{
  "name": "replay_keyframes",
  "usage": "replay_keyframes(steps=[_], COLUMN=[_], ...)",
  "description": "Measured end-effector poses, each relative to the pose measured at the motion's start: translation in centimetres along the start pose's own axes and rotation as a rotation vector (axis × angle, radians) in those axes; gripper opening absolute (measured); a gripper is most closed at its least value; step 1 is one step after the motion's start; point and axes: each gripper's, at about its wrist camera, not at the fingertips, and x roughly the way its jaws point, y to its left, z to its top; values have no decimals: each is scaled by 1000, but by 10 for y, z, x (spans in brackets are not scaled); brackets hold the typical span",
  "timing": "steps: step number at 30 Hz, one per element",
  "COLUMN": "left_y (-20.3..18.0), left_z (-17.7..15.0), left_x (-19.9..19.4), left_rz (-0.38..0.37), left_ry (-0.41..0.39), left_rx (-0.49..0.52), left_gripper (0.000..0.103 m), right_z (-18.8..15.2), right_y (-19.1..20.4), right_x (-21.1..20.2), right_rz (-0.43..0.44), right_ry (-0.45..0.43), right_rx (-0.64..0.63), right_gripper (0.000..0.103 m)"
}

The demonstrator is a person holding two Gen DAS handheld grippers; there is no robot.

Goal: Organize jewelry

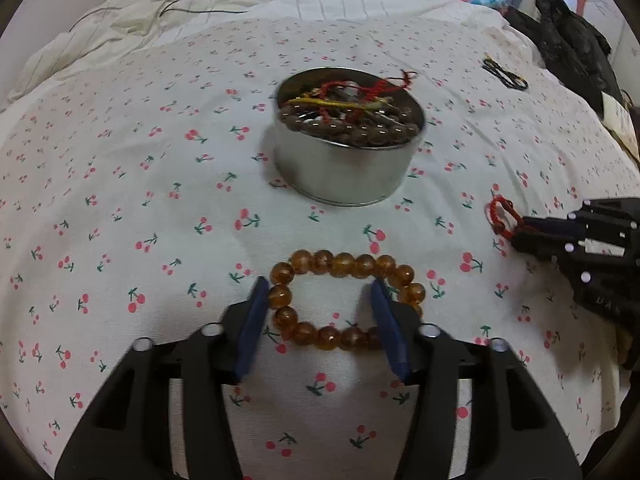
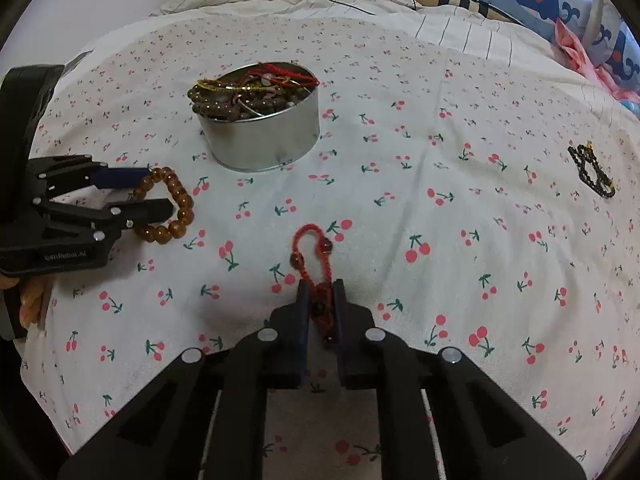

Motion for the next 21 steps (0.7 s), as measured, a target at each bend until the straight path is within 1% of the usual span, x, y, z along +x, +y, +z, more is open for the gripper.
replay_keyframes(steps=[1, 2, 4, 7, 10, 13, 14, 15, 16, 17, 19, 21], left_y=[-2, -2, -3, -2, -1, 1, 1, 2, 2, 2, 1, -2], left_z=[-1, 0, 0, 1, 2, 2, 1, 1, 1, 2, 2, 2], left_x=[0, 0, -1, -3, -8, -7, -4, -2, -1, 0, 1, 2], left_rz=[1, -8, -15, -24, -25, -24, -25, -26, -26, -27, -26, -24], left_ry=[3, 4, 2, -4, -20, -19, -4, 5, 6, 10, 15, 16], left_rx=[12, 14, 15, 8, 4, -4, -7, -7, -12, -15, -5, -1], left_gripper=[25, 17, 11, 11, 11, 11, 11, 11, 11, 12, 14, 17], right_z=[0, 0, 2, 2, 4, 7, 7, 7, 6, 6, 5, 4], right_y=[0, 0, -2, -6, -9, -9, -11, -9, -8, -5, 5, 7], right_x=[-1, -3, -7, -14, -18, -18, -12, -6, -3, -4, -5, -1], right_rz=[-1, -1, 9, 26, 65, 72, 75, 75, 65, 47, 19, -2], right_ry=[-5, -11, -30, -56, -76, -83, -55, -34, -19, -19, -29, -17], right_rx=[-2, -1, 11, 31, 57, 62, 70, 73, 69, 55, 1, -8], right_gripper=[9, 8, 8, 8, 8, 9, 19, 32, 61, 68, 68, 68])
